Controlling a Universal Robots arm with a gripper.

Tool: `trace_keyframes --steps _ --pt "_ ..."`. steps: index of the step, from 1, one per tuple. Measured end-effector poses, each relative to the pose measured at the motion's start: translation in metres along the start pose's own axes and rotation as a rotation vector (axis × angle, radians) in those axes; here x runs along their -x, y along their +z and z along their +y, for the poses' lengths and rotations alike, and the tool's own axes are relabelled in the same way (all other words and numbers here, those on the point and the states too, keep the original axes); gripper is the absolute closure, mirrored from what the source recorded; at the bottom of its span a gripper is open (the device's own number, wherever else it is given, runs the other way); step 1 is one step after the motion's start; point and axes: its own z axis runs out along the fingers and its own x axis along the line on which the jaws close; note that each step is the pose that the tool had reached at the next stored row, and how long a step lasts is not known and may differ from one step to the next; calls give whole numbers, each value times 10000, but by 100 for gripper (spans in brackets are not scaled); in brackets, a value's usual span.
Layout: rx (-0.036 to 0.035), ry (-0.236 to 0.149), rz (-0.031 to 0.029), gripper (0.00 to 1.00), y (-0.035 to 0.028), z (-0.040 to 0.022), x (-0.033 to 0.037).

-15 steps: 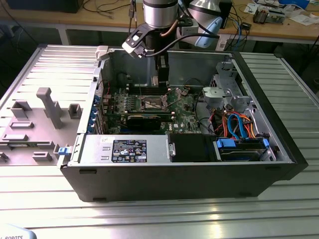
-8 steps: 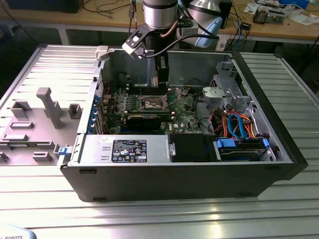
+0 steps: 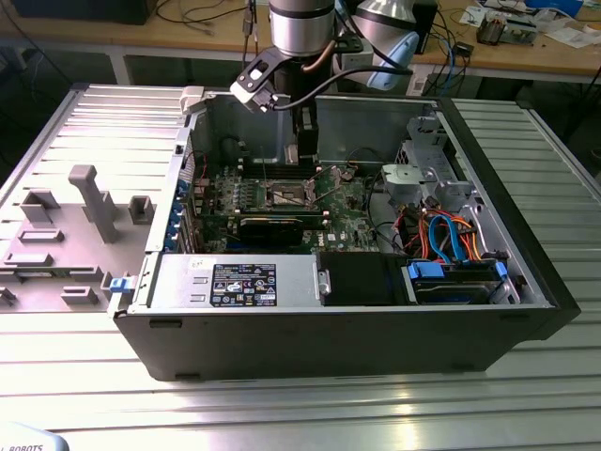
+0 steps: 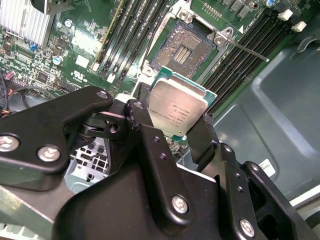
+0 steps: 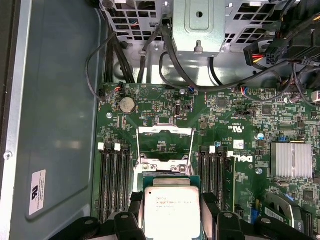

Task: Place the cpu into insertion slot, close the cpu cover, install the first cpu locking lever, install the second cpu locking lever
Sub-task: 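Place the cpu into insertion slot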

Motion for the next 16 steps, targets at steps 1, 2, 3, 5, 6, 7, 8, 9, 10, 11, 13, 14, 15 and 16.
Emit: trace_keyframes --steps 1,2,3,5,6,7,8,9,10,11,13,14,15,16 --pt "0 -1 0 46 5 0 -3" --pt "0 -1 -1 46 9 0 -5" --pt "-1 -2 -2 46 14 0 -5" --pt "-2 -1 -2 46 27 -2 -5" --pt "-2 0 -2 46 35 -2 -5" --pt "-2 6 -3 46 39 -3 -5" --pt "-3 13 -5 46 41 -3 -5" --pt "-2 19 -6 46 42 -3 -5" --pt "-2 24 -5 46 43 -3 -5" --pt "0 26 -4 46 44 -3 -5" --pt "0 28 -4 46 44 -3 -5" --pt "-1 32 -5 46 44 -3 -5" --pt "0 42 -5 46 45 -3 -5" --pt "0 50 -6 46 45 -3 -5"
